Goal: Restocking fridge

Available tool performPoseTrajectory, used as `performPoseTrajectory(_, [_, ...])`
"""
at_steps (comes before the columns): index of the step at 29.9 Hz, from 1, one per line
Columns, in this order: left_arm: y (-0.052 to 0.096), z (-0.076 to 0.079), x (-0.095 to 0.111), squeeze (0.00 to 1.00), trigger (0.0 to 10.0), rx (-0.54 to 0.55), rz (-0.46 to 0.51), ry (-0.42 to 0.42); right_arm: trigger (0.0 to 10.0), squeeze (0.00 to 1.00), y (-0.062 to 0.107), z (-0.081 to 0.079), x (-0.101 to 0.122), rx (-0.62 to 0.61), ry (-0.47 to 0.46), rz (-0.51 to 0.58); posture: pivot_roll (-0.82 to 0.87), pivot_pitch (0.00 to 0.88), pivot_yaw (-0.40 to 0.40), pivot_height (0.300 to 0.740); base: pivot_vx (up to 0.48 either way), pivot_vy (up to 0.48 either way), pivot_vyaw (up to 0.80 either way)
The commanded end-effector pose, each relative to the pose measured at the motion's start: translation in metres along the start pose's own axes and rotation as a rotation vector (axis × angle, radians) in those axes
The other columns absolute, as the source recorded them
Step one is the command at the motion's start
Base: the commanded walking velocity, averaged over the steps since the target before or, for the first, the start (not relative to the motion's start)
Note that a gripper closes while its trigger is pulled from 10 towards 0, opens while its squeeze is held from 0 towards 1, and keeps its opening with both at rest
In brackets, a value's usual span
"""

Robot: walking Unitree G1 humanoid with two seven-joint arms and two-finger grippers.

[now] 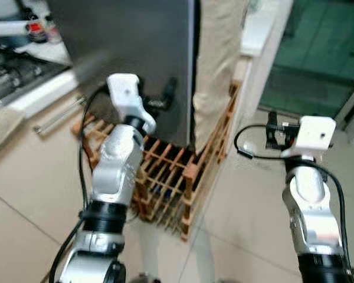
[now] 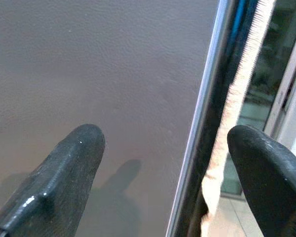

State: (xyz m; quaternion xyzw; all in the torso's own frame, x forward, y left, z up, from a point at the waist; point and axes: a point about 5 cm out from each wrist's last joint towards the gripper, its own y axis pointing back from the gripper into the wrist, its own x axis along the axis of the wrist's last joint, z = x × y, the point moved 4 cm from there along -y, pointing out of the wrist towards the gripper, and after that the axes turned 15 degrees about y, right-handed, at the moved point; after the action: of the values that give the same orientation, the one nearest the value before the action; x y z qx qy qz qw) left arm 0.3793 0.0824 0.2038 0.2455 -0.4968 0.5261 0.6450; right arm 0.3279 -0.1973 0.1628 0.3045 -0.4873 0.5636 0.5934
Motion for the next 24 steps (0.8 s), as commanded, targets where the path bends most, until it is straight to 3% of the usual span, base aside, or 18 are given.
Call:
performPoseTrajectory(1, [-0.006, 0.007, -0.008, 0.00, 10.0, -0.021, -0.046, -0.021, 10.0, 0.00, 0.000, 0.005, -0.002, -0.016, 0.002, -0.004, -0.18, 0.000, 0.048, 0.736, 0.000, 0.000, 0.00])
performPoseTrajectory(9, [-0.021, 0.007, -0.004, 0.00, 10.0, 0.012, -0.043, -0.041, 10.0, 0.00, 0.005, 0.009, -0.006, -0.033, 0.012, -0.019, -0.20, 0.007, 0.062, 0.736, 0.000, 0.000, -0.52])
performPoseTrajectory(20, [-0.039, 0.007, -0.003, 0.00, 10.0, 0.037, -0.047, -0.084, 10.0, 0.00, 0.010, 0.004, -0.006, -0.019, 0.006, -0.021, -0.21, 0.003, 0.077, 0.736, 0.000, 0.000, 0.00])
performPoseTrajectory(23, [-0.025, -0.003, 0.001, 0.00, 10.0, 0.009, -0.042, -0.101, 10.0, 0.00, 0.015, 0.006, 0.000, -0.022, 0.006, -0.002, -0.23, 0.000, 0.088, 0.736, 0.000, 0.000, 0.00])
performPoseTrajectory(24, [-0.008, -0.014, -0.002, 0.00, 10.0, 0.006, -0.058, -0.103, 10.0, 0.00, 0.024, 0.010, -0.002, -0.035, 0.015, -0.007, -0.22, 0.000, 0.090, 0.736, 0.000, 0.000, 0.00])
